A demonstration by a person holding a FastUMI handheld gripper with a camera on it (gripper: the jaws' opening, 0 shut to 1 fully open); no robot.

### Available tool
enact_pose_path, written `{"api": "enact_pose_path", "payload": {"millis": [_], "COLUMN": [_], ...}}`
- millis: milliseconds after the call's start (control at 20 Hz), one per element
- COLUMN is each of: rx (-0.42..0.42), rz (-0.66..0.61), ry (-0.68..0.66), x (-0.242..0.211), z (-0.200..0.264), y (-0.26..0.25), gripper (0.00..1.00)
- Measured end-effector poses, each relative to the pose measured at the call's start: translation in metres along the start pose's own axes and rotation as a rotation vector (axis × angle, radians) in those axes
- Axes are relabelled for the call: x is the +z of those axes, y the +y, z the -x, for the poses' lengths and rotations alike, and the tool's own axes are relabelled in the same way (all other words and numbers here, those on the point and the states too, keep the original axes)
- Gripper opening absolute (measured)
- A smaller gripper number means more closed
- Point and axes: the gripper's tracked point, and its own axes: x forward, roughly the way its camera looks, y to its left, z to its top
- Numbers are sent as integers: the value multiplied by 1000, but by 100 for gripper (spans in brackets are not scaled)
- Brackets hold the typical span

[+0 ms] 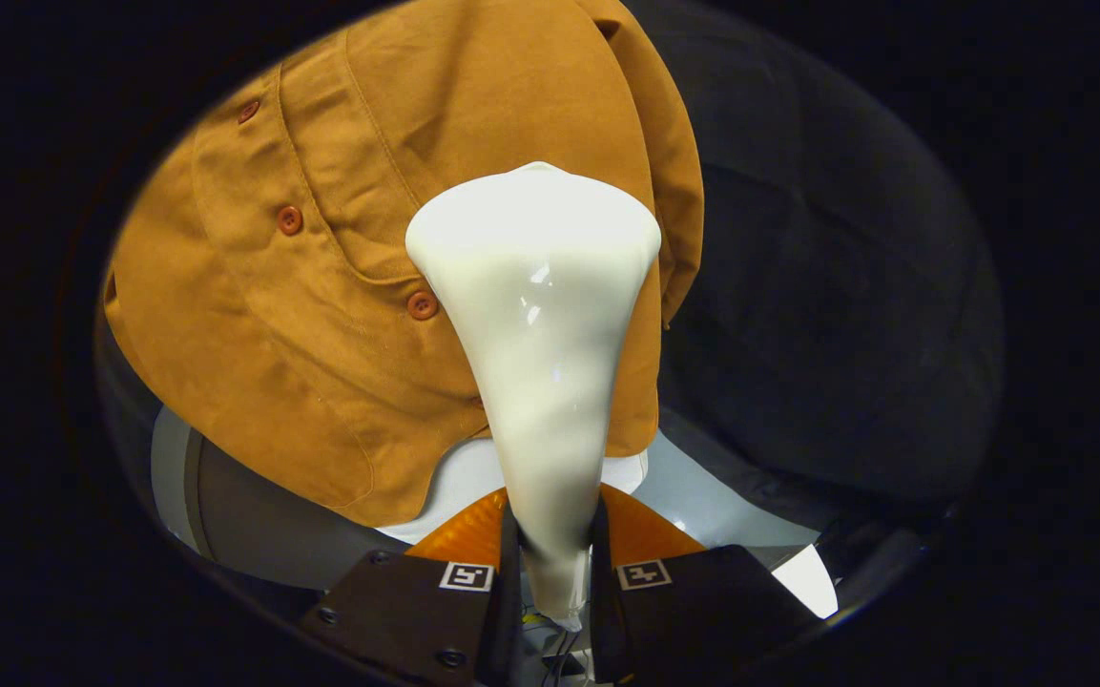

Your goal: Iron the clothes twice with a garment steamer, once on the left side and once on the right side.

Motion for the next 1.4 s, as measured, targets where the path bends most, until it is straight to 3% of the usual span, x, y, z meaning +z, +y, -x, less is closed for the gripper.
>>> {"api": "enact_pose_path", "payload": {"millis": [450, 900, 1200, 1400], "rx": [-62, -113, -102, -59], "rz": [-31, -9, 20, 65], "ry": [61, -98, -258, -397], "x": [-37, -27, -25, -17], "z": [-2, 74, 149, 225], "y": [-18, 1, 64, 147], "gripper": [32, 32, 32, 32]}}
